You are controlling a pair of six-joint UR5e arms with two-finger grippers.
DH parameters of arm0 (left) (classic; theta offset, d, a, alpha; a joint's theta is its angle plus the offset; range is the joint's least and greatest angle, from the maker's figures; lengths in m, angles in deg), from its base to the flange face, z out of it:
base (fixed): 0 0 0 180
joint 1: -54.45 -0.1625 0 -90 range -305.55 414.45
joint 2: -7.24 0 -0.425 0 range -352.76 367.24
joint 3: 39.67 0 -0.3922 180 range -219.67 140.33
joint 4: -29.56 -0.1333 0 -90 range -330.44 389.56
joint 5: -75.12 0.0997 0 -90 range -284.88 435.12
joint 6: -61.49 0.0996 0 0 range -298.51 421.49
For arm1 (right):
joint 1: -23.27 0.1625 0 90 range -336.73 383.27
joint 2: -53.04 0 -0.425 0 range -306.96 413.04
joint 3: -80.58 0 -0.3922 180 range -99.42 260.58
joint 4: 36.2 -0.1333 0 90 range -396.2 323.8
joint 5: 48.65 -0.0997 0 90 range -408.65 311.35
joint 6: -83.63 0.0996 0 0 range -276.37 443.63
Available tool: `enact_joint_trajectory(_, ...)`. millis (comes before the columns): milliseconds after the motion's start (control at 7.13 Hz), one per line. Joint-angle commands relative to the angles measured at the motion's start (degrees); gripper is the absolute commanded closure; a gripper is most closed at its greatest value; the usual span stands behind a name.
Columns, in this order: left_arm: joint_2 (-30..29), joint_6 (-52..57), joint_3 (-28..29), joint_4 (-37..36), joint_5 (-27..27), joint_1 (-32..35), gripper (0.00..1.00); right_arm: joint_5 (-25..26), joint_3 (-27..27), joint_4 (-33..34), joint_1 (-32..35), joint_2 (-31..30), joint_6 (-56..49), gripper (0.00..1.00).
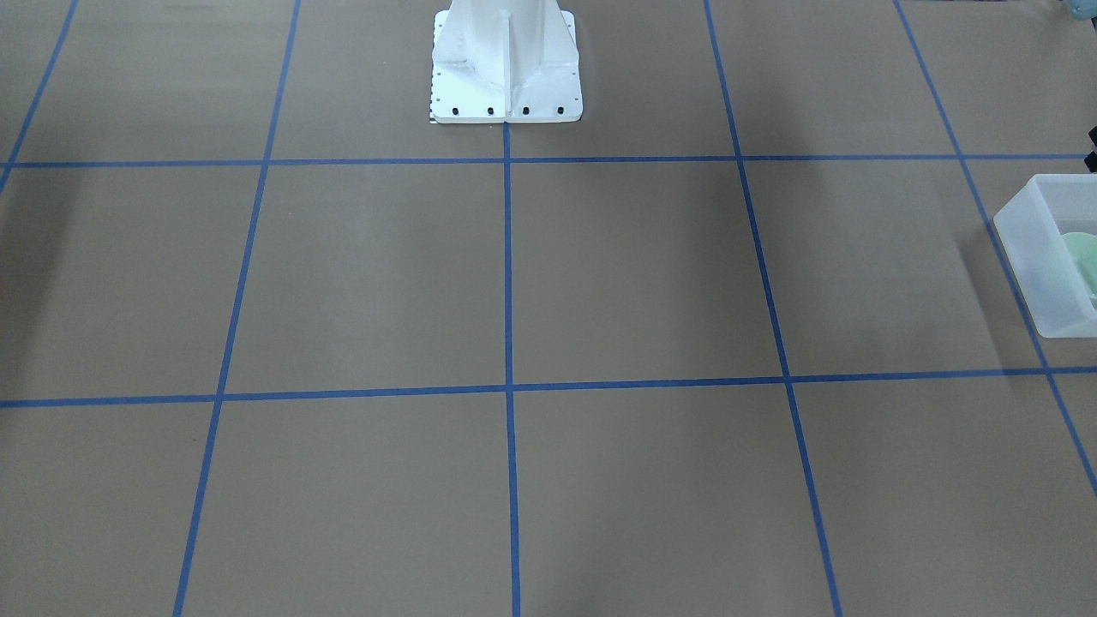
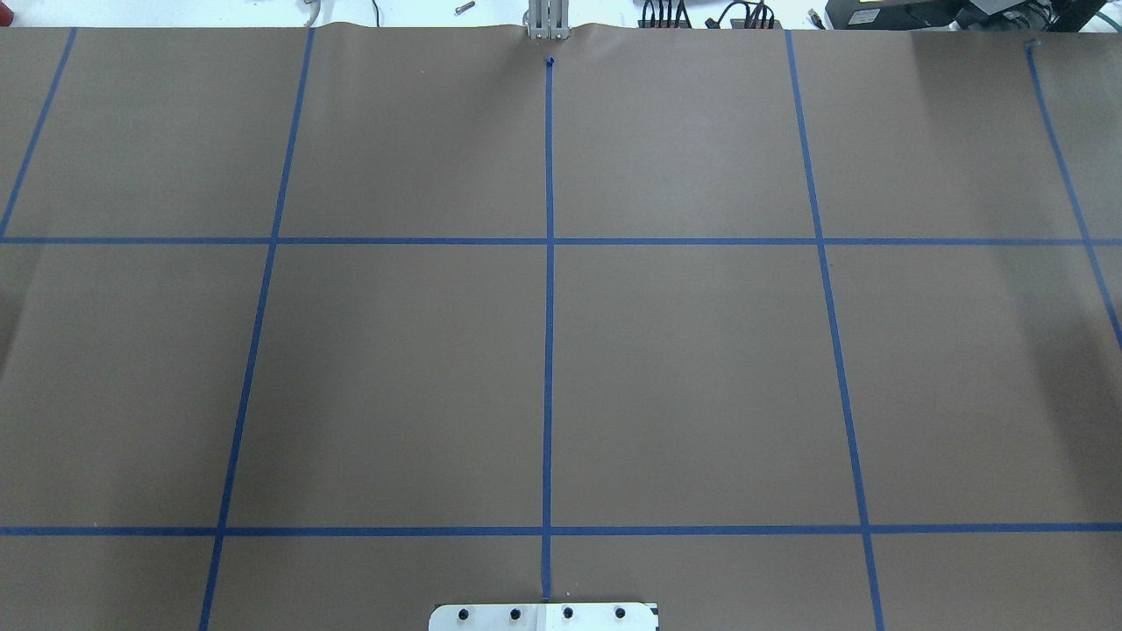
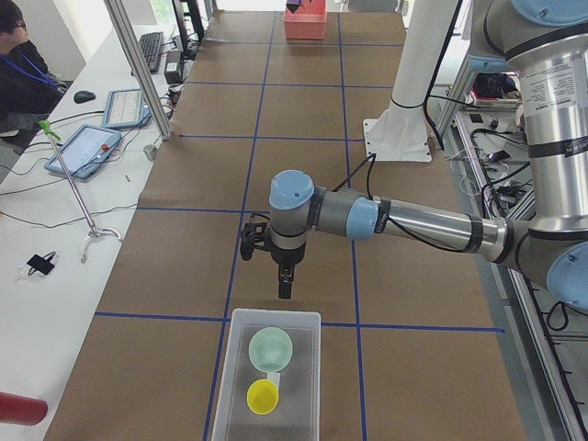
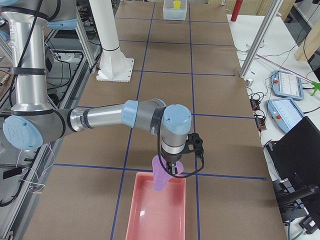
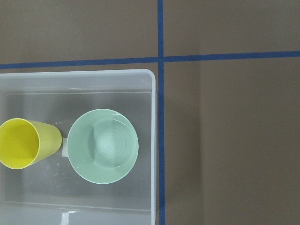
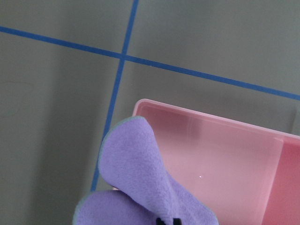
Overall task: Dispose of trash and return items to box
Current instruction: 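Lower the purple cloth into the pink bin and open the right gripper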
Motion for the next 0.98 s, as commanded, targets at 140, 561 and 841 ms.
enact_joint_trajectory(140, 0.02, -0.04, -0.09, 0.17, 0.0, -0.08, 0.02, 0.44, -17.31, -23.15, 2.79, -3.73, -3.56, 1.0)
enact_joint_trajectory(561, 0.02, -0.04, -0.09, 0.0, 0.0, 0.01, 0.02, -0.34, -18.76, -24.97, 2.79, -3.48, -2.68, 0.07)
enact_joint_trajectory(841, 0.1, -0.04, 0.0, -0.18, -0.09, 0.01, 0.02, -4.63, -14.91, -24.88, 1.57, -2.17, 11.11, 0.02)
